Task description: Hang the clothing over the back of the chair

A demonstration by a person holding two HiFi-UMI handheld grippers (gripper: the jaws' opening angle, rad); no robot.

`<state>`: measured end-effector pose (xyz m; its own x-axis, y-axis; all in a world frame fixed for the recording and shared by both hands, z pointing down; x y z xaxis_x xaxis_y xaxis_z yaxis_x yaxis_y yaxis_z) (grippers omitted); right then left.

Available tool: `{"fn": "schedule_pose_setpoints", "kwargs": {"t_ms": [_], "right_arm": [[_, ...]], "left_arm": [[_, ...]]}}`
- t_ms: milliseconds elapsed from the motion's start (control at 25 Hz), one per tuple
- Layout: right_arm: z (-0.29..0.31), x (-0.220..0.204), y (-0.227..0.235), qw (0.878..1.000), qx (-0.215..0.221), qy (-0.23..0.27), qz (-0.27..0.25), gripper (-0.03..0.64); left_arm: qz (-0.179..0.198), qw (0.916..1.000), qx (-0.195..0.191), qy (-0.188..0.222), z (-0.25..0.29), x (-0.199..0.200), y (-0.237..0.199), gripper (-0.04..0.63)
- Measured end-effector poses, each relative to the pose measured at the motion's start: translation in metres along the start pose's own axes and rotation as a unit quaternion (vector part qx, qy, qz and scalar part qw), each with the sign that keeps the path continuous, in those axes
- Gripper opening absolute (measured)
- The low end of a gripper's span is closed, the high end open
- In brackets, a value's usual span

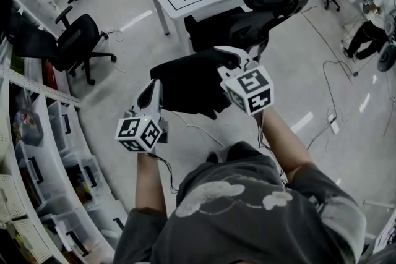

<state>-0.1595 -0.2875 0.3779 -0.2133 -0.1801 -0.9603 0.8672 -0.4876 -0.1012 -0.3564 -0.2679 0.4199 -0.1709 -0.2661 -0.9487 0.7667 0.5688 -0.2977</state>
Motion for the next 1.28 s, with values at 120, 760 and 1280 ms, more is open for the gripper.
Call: {"fn": "schedule_pose_setpoints", "kwargs": {"t_ms": [120,760,1280], "right_arm": [[0.013,0.005,0.003,1.000,0.018,0.005,-0.005,-0.006],[0.111,0.079,0.085,0.983,0.154,0.085,-0.046,-0.006],[0.179,0.190,0.190,0.971,0.157,0.173,-0.056,-0.006]], "left_arm": [[0.000,0.9998,0.017,0.008,0.002,0.005,-0.006,0.002],[0.040,0.9900,0.123,0.056,0.099,0.050,-0.005,0.002],[0.069,0.9762,0.176,0.105,0.172,0.114,-0.014,0.002]]}}
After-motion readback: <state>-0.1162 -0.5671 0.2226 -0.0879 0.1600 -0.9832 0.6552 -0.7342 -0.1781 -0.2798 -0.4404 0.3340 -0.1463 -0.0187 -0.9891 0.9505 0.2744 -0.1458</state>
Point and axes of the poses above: the fingertips, and each gripper's own axes: z forward along the fingers, y to its right, x out of its top, the point moved 3 cm from there along -z, backward along the fingers
